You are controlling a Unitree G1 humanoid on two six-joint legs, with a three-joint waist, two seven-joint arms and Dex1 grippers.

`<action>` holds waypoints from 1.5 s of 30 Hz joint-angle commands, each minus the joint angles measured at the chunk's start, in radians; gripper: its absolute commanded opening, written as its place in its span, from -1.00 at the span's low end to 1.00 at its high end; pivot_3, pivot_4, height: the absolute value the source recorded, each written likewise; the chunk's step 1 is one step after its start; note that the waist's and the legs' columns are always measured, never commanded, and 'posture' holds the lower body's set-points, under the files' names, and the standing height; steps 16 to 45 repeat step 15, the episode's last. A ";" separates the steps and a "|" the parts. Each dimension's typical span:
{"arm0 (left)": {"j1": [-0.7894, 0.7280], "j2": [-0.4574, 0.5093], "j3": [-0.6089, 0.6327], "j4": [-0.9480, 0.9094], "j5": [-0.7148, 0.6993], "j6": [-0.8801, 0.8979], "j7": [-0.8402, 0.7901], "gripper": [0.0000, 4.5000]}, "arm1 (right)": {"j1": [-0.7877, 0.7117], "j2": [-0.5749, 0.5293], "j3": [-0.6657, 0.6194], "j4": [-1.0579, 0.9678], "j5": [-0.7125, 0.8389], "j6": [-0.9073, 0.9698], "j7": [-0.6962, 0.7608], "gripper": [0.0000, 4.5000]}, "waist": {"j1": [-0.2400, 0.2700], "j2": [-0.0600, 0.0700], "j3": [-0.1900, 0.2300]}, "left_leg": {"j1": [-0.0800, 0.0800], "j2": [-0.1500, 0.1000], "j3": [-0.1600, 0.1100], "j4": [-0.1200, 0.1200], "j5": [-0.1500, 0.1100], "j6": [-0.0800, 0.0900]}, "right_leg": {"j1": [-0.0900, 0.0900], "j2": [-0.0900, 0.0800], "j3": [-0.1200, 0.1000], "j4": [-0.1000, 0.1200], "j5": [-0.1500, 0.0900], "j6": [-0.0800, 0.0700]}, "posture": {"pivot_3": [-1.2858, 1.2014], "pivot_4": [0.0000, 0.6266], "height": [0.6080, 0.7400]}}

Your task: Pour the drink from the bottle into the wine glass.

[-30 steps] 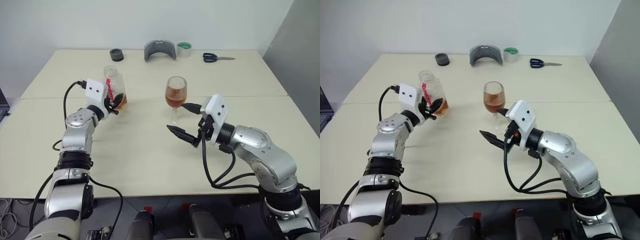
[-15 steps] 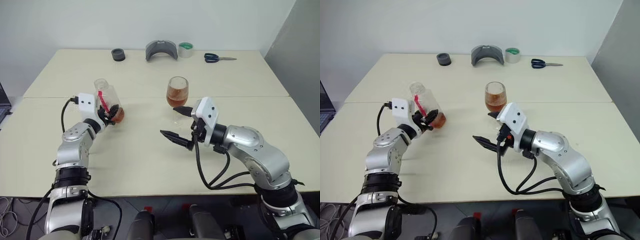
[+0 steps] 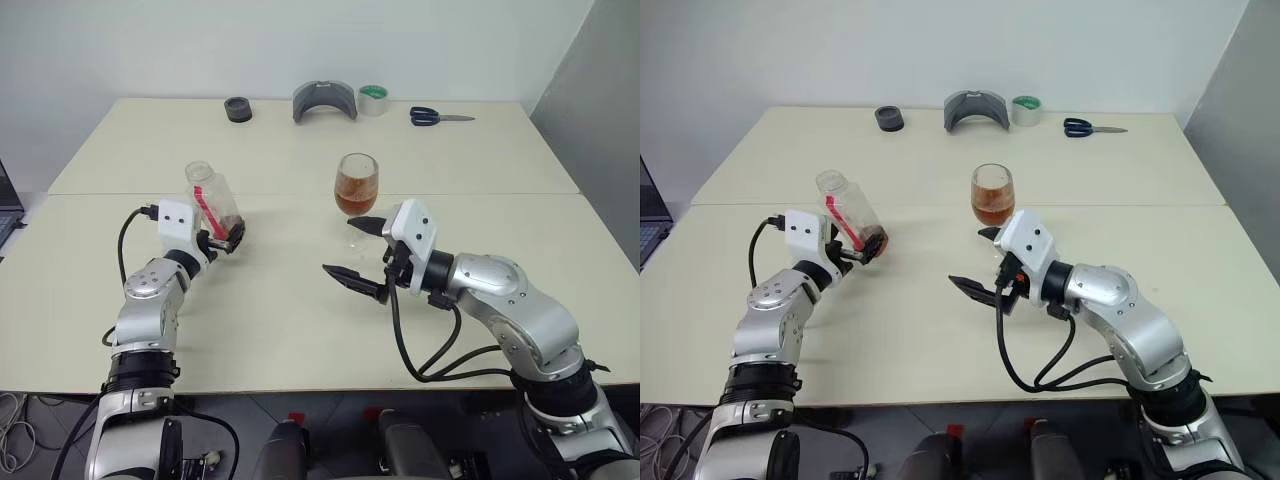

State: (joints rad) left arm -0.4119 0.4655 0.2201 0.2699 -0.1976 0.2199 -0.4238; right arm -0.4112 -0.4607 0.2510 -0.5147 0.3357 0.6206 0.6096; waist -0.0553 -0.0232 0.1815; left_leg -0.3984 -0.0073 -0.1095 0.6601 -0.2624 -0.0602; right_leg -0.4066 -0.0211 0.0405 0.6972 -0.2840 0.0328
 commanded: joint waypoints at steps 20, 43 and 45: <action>0.267 -0.025 0.036 -0.373 -0.013 0.011 0.071 0.99 | 0.299 0.287 -0.163 0.228 -0.160 -0.462 -0.301 1.00 | 0.006 0.000 0.000 | 0.001 0.001 0.002 0.000 0.000 0.000 | 0.001 0.001 0.001 0.000 0.000 0.000 | 0.03 -0.52 1.00; 0.267 -0.025 0.036 -0.373 -0.013 0.011 0.071 0.99 | 0.299 0.287 -0.163 0.228 -0.160 -0.462 -0.301 1.00 | 0.006 0.000 0.000 | 0.001 0.001 0.002 0.000 0.000 0.000 | 0.001 0.001 0.001 0.000 0.000 0.000 | 0.03 -0.52 1.00; 0.267 -0.025 0.036 -0.373 -0.013 0.011 0.071 0.99 | 0.299 0.287 -0.163 0.228 -0.160 -0.462 -0.301 1.00 | 0.006 0.000 0.000 | 0.001 0.001 0.002 0.000 0.000 0.000 | 0.001 0.001 0.001 0.000 0.000 0.000 | 0.03 -0.52 1.00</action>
